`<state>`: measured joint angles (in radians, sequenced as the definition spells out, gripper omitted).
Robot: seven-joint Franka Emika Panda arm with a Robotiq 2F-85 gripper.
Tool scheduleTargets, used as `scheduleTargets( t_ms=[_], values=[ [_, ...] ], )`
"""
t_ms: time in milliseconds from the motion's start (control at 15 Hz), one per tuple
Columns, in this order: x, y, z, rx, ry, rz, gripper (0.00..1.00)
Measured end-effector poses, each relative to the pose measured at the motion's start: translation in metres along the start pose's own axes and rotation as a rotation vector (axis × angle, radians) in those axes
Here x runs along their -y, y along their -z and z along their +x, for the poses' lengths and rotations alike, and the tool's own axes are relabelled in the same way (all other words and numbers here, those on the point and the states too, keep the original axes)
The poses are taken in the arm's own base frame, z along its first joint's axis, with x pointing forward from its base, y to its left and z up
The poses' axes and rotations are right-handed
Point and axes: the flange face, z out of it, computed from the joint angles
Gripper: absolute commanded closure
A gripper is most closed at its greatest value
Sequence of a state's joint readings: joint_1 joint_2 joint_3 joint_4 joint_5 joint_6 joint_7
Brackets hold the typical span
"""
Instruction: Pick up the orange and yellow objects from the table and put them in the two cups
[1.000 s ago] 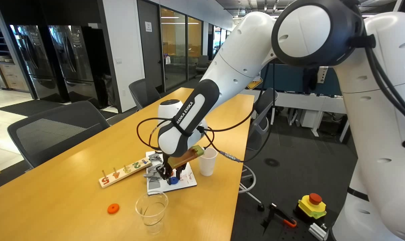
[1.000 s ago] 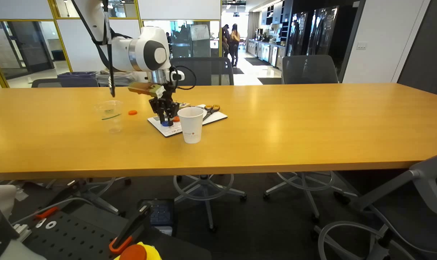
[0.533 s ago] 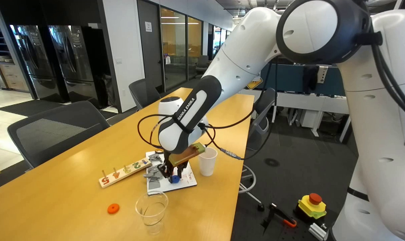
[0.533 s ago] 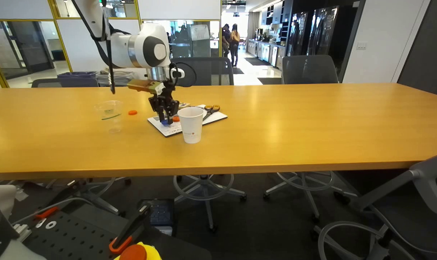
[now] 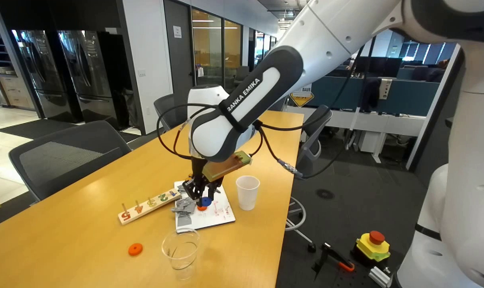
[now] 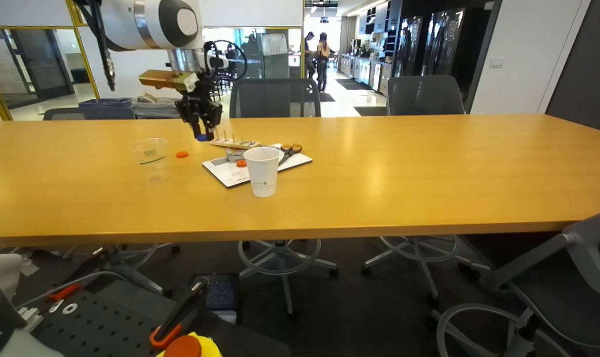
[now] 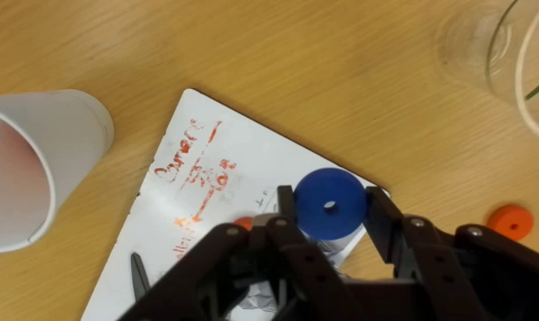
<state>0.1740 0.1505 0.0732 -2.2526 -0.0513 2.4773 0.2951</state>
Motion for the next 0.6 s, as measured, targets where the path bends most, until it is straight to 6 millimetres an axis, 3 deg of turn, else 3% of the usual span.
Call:
scheduleTargets(
  t_ms=[267,600],
  values=[
    [0.039,0.034,-0.035,-0.014,0.080,0.042,0.77],
    [0.087,0.040,-0.065,0.027,0.164,0.113,0.77]
  ],
)
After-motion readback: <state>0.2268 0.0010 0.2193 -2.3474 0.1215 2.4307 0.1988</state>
